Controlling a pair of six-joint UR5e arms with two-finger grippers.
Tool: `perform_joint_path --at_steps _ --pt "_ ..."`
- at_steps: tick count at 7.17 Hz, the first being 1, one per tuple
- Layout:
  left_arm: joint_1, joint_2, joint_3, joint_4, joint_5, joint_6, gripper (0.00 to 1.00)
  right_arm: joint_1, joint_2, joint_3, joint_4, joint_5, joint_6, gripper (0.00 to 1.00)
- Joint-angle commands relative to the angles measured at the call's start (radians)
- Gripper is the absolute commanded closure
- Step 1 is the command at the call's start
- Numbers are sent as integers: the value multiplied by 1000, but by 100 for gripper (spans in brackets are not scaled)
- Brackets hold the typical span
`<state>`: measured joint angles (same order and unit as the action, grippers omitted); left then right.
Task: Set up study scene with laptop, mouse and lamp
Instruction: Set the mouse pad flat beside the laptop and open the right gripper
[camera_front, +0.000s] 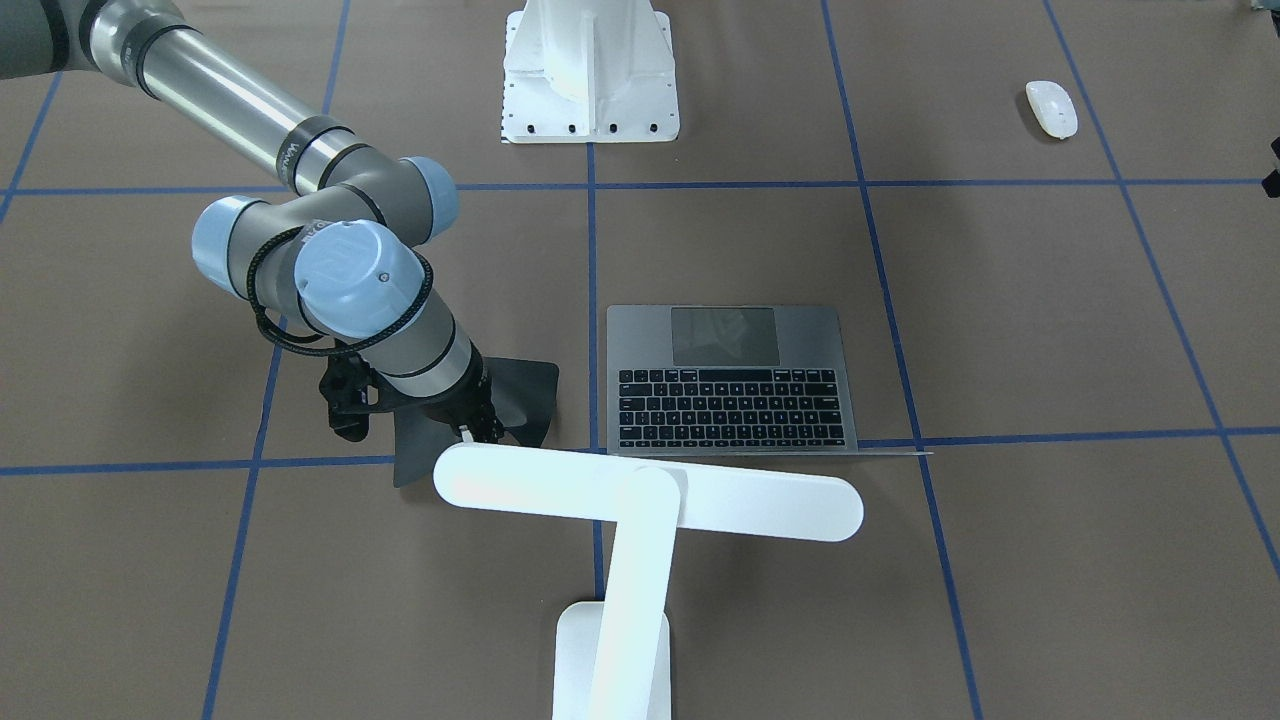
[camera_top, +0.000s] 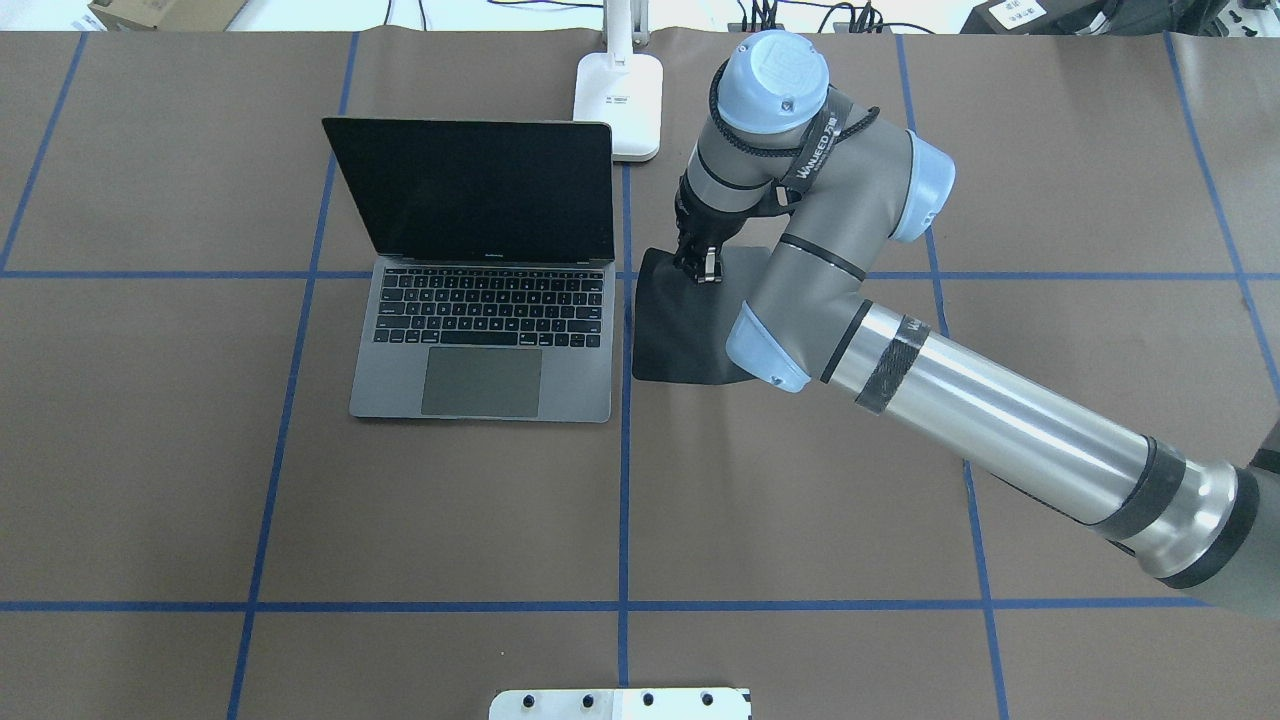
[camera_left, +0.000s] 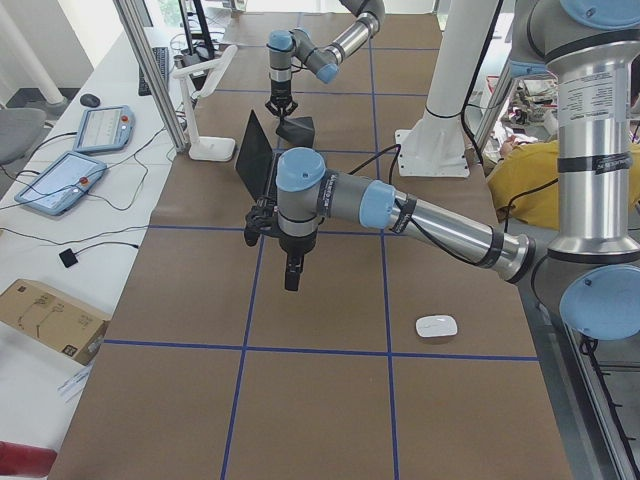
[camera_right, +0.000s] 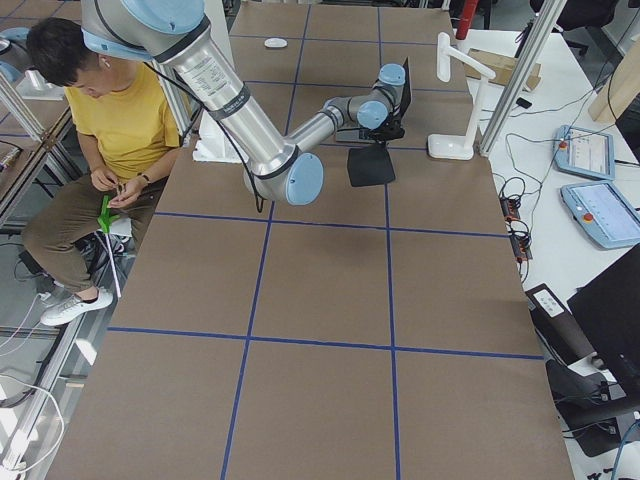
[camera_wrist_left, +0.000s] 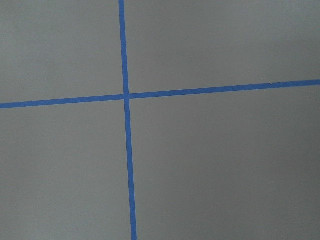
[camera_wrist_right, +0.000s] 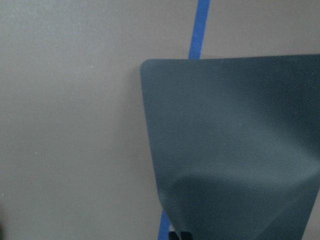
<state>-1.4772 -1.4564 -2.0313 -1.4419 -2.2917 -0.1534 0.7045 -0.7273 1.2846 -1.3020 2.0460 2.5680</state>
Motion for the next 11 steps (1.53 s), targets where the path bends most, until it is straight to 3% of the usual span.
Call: perform_joint_path --at_steps 1,2,3,4,7,9,11 --pt "0 1 5 0 0 0 0 -14 11 -1 1 -26 24 100" --pt "0 1 6 0 0 0 0 -14 8 -1 1 -26 26 100" --pt "0 1 6 0 0 0 0 -13 0 1 3 -26 24 73" --pt "0 -1 6 0 0 0 0 -17 -17 1 59 -45 17 1" --pt "0 -2 6 -2 2 0 0 -16 -46 19 113 -58 -30 0" --pt "0 -7 2 2 2 -6 0 -13 -78 64 106 -95 -176 0" --pt "0 -12 5 5 5 -8 0 25 -176 149 104 -95 -457 0"
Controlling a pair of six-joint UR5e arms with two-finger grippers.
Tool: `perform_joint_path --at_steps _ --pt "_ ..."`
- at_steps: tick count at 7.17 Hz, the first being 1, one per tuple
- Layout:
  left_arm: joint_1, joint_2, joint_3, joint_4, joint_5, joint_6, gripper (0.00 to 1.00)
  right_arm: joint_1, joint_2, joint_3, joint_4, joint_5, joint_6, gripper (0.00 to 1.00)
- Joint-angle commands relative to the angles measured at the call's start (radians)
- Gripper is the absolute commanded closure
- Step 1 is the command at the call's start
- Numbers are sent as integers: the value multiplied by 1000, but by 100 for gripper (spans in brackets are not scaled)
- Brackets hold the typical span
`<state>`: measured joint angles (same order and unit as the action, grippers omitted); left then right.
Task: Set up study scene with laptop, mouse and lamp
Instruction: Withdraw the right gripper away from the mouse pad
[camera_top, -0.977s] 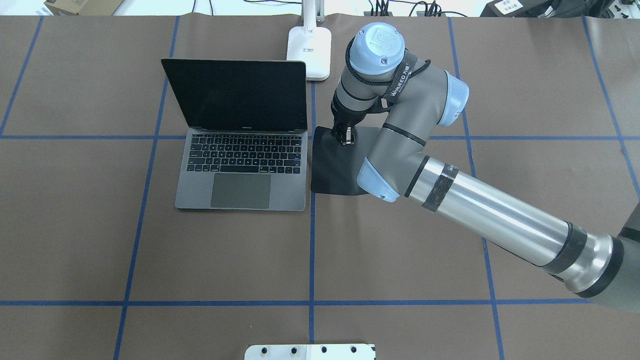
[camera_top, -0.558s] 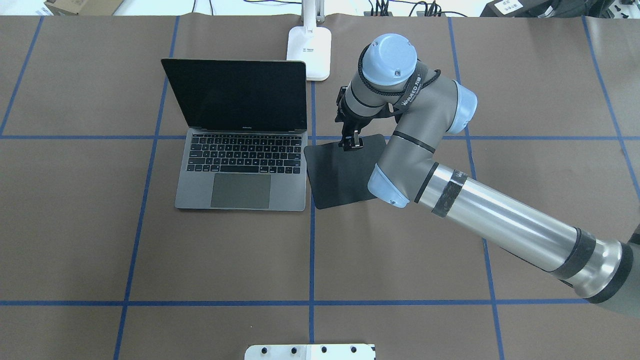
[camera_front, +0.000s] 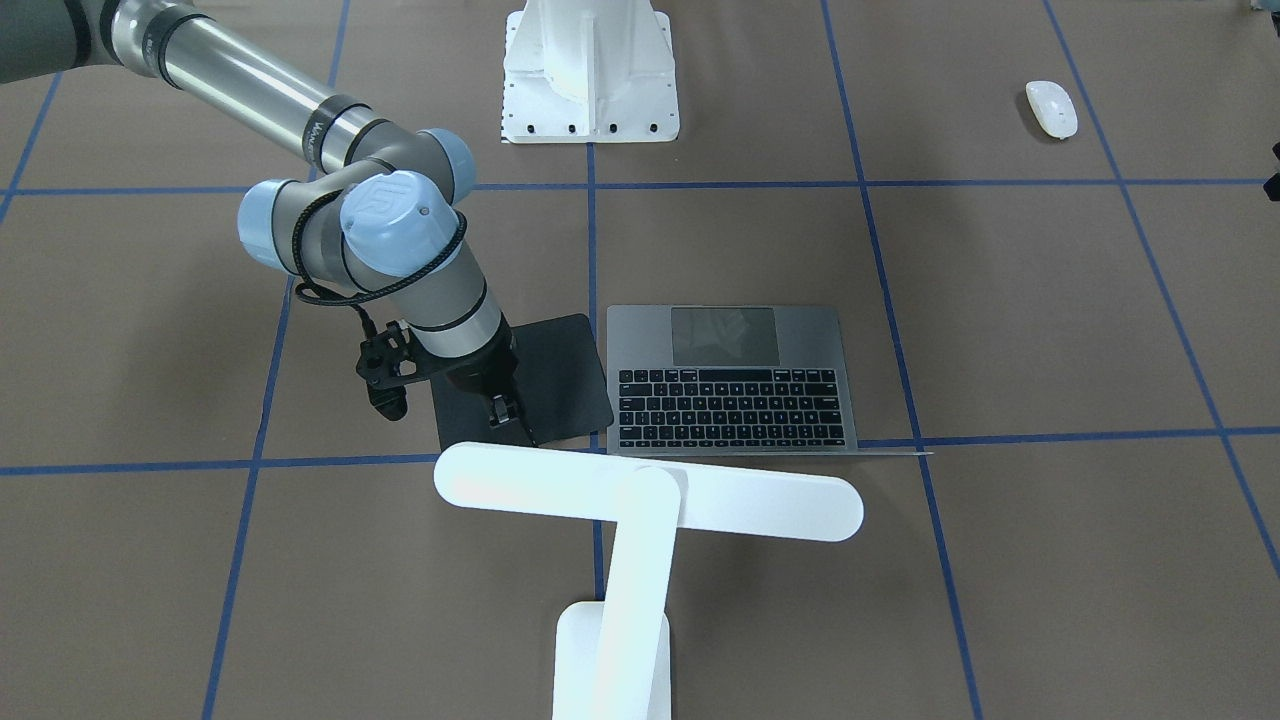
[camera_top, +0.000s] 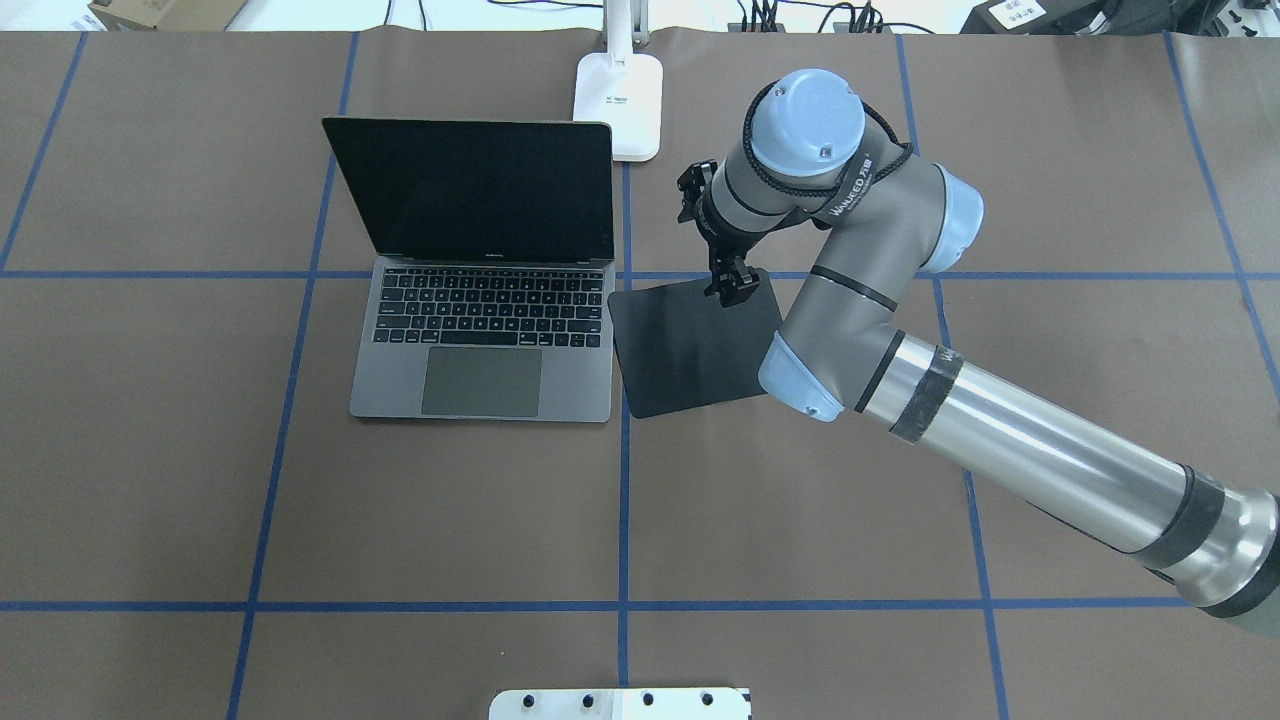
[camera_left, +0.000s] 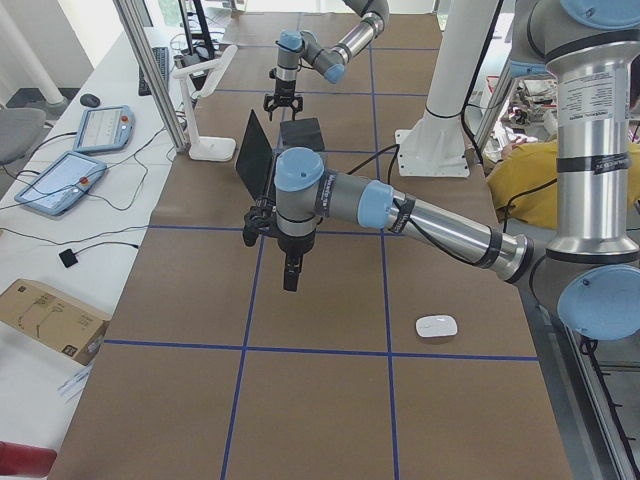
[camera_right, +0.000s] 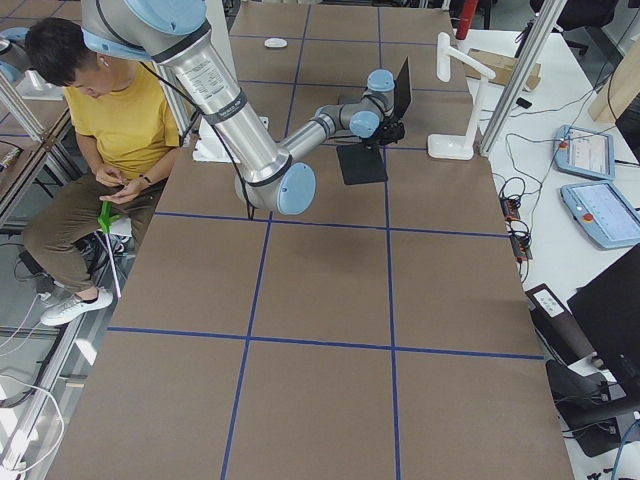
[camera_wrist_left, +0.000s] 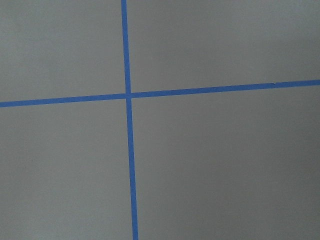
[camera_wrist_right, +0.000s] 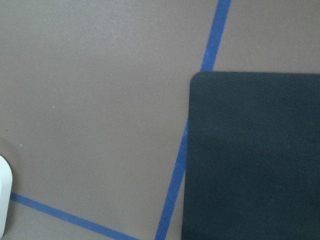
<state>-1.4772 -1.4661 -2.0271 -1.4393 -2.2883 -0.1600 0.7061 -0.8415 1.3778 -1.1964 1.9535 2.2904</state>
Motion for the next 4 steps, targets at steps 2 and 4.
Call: perform_joint_path --at_steps 2,4 --pt "-2 7 -2 0 0 -1 0 93 -193 171 -46 19 -527 0" --pt "0 3 -7 -3 0 -1 0 179 -289 301 -211 65 -879 0"
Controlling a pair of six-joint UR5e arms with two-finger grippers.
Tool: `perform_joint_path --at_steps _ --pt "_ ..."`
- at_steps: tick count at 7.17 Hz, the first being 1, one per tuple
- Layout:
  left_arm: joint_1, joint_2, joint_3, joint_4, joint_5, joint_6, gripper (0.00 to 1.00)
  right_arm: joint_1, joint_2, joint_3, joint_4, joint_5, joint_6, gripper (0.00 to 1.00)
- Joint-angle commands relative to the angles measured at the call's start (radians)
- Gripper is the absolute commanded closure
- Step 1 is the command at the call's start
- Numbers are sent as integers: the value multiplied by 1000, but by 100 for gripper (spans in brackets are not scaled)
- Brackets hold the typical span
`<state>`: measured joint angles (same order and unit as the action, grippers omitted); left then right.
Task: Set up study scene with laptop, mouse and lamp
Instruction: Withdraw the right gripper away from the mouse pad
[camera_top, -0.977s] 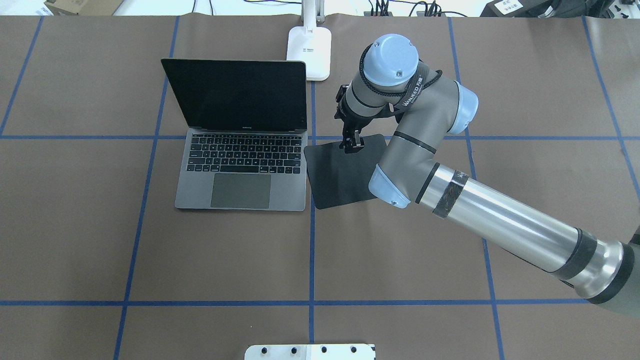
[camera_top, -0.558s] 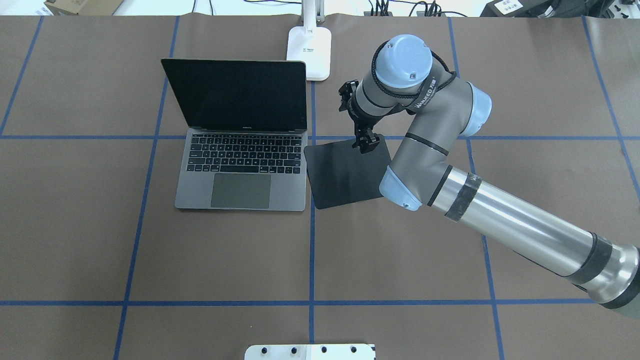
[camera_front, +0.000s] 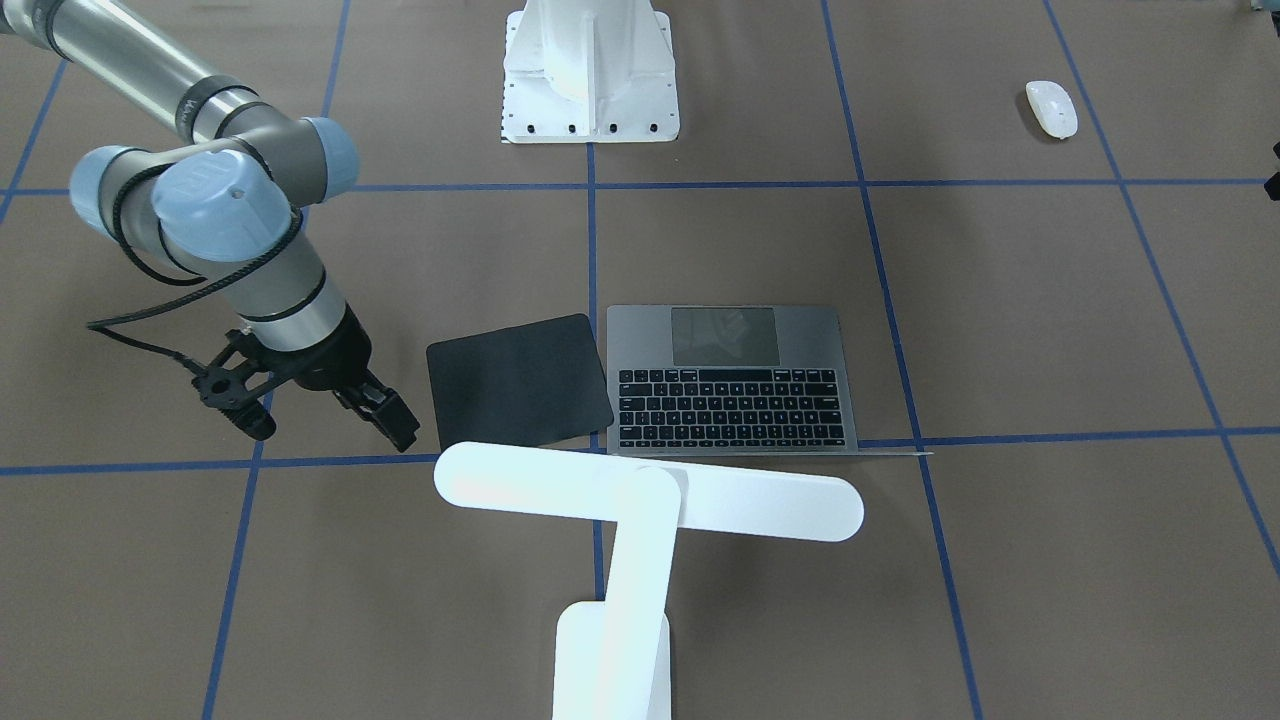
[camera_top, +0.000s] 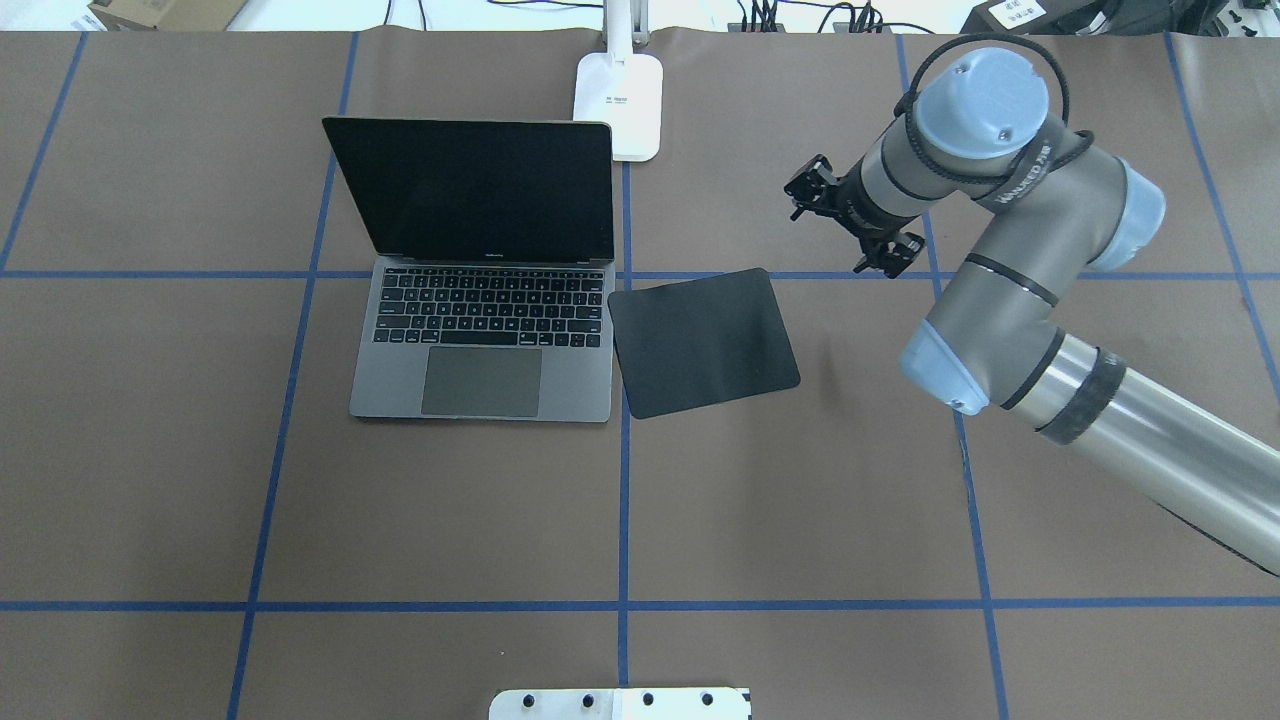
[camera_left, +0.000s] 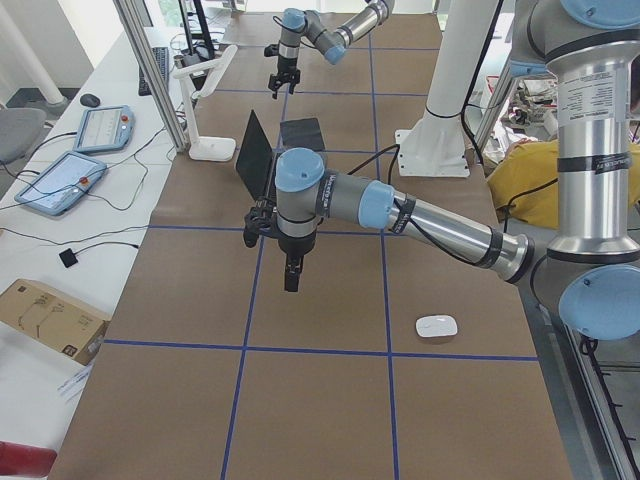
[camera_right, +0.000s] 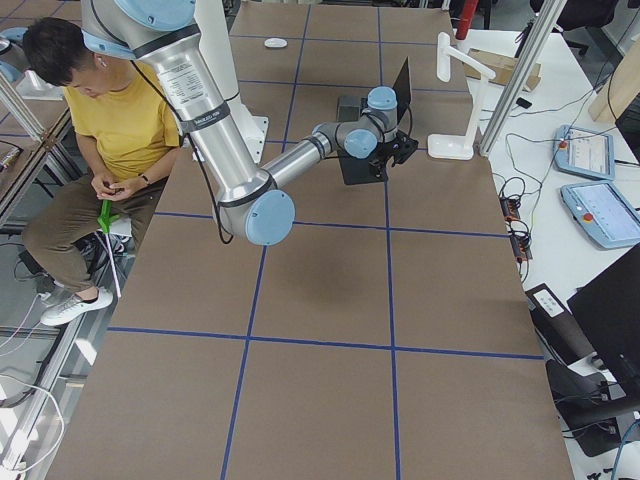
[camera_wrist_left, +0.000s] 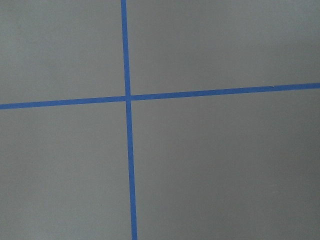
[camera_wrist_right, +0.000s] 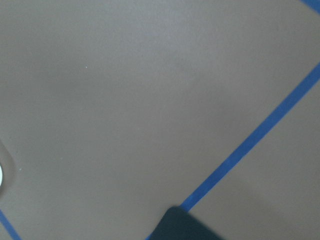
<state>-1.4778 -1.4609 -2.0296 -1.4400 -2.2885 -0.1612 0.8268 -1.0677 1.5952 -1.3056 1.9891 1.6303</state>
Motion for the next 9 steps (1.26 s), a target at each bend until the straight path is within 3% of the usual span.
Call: perform_joint_path --at_steps 1,4,6,7,9 --pt "1 -7 -9 -3 0 0 0 111 -114 145 -179 68 -412 0" --pt "7 -3 -6 -28 -2 6 0 350 -314 187 -204 221 -928 0" --pt "10 26 -26 -45 -8 9 0 458 -414 184 -201 263 -1151 0" --pt "17 40 -40 -62 -50 3 0 468 -428 184 -199 264 -1173 0" --pt "22 86 -46 -60 -268 0 0 466 -429 183 -199 263 -1173 0"
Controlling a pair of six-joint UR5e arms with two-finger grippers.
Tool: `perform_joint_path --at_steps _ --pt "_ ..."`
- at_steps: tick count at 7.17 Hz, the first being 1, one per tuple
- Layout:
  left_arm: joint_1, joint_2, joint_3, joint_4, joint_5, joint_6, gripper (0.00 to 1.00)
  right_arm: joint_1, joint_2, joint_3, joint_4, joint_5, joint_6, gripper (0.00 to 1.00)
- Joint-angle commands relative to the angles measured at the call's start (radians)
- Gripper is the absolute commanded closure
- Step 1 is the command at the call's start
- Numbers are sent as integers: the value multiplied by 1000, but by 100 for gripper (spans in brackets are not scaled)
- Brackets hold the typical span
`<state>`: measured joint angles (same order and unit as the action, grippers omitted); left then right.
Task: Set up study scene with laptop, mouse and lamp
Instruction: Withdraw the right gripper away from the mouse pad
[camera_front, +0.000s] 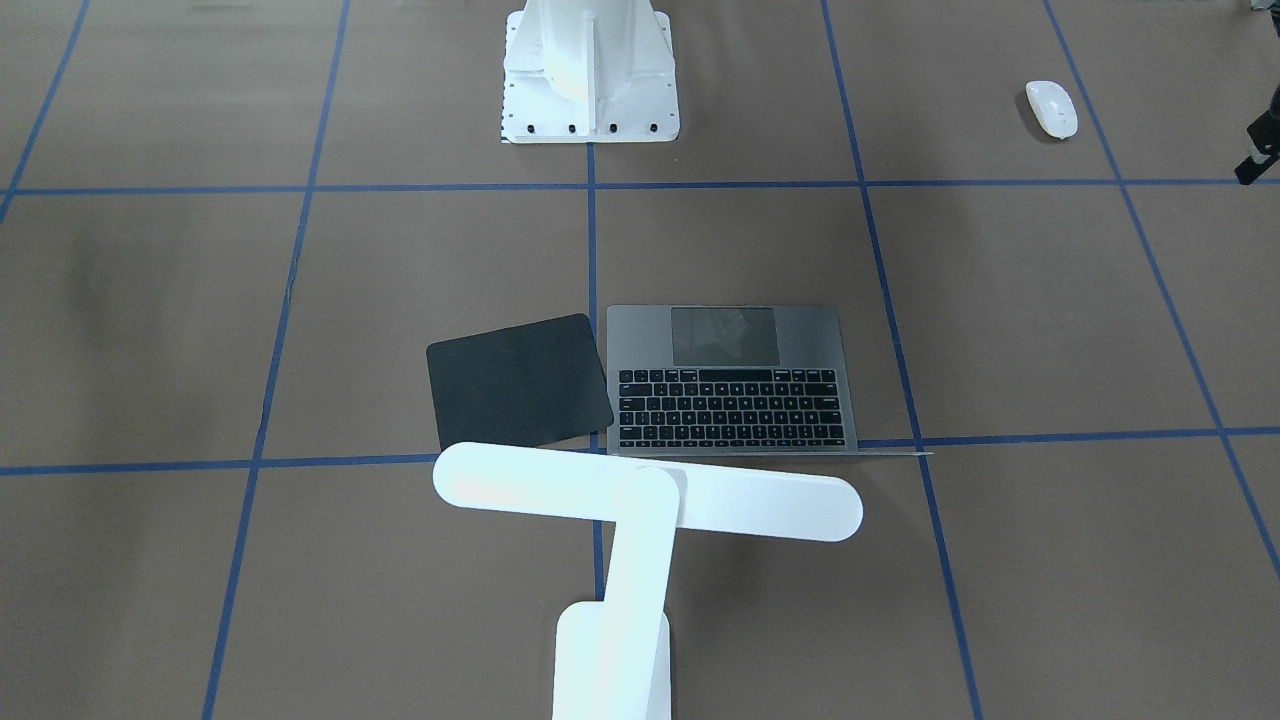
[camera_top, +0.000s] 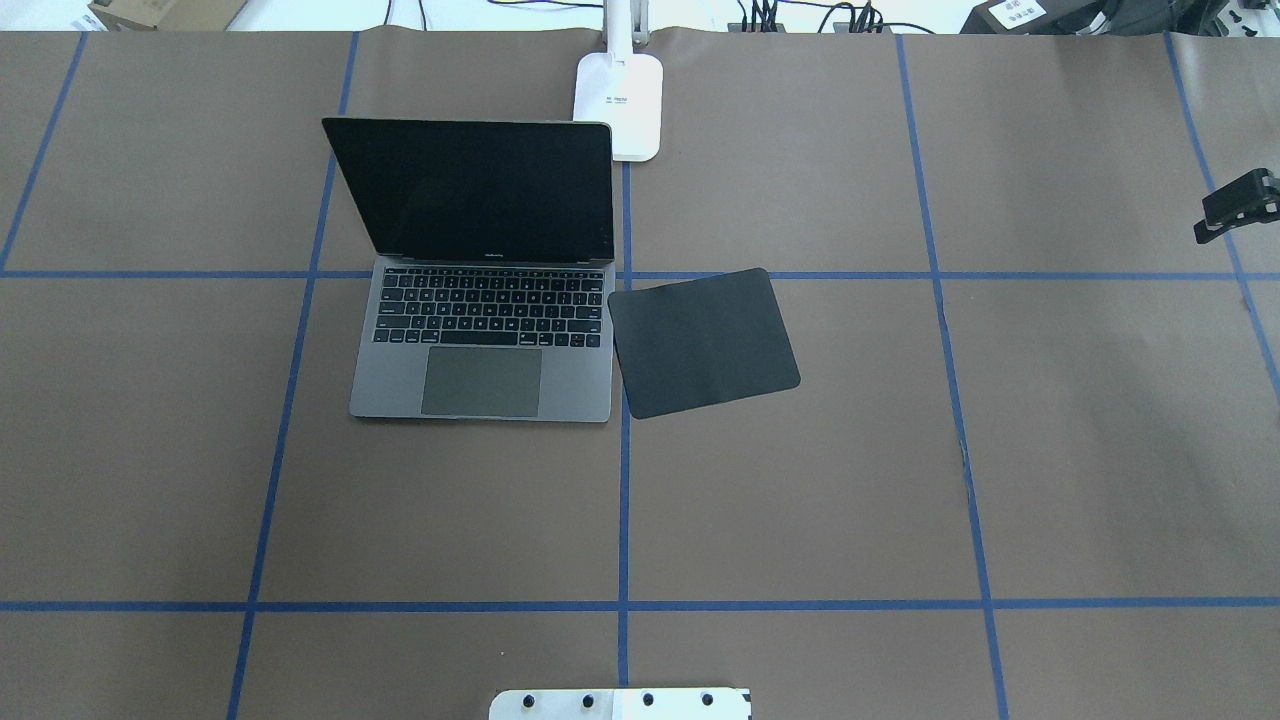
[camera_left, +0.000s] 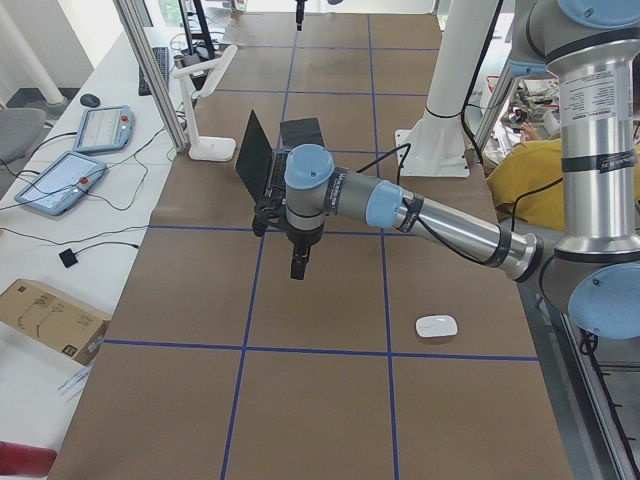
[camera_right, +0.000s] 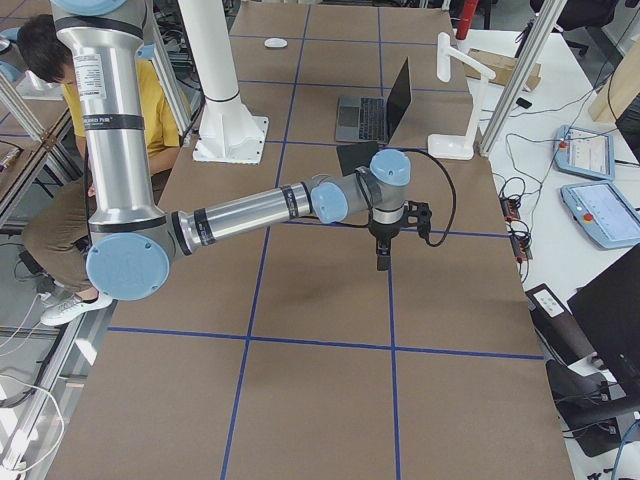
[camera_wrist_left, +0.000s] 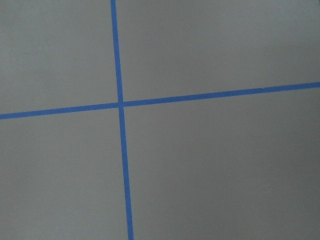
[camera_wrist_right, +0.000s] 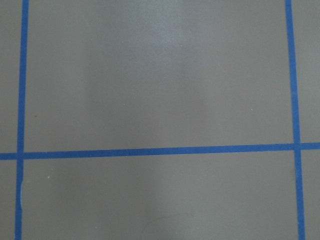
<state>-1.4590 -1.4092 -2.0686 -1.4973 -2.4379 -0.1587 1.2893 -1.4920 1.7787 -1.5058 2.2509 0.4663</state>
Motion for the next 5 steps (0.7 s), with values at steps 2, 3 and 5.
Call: perform_joint_path --at_steps 2,3,5 --pt "72 120 -56 -14 -107 -2 0 5 -40 -1 7 1 -12 0" --pt "113 165 -83 -14 -40 -1 0 18 -69 5 13 -1 -37 0" --pt "189 261 -117 -15 20 -1 0 59 -135 11 12 19 -156 0"
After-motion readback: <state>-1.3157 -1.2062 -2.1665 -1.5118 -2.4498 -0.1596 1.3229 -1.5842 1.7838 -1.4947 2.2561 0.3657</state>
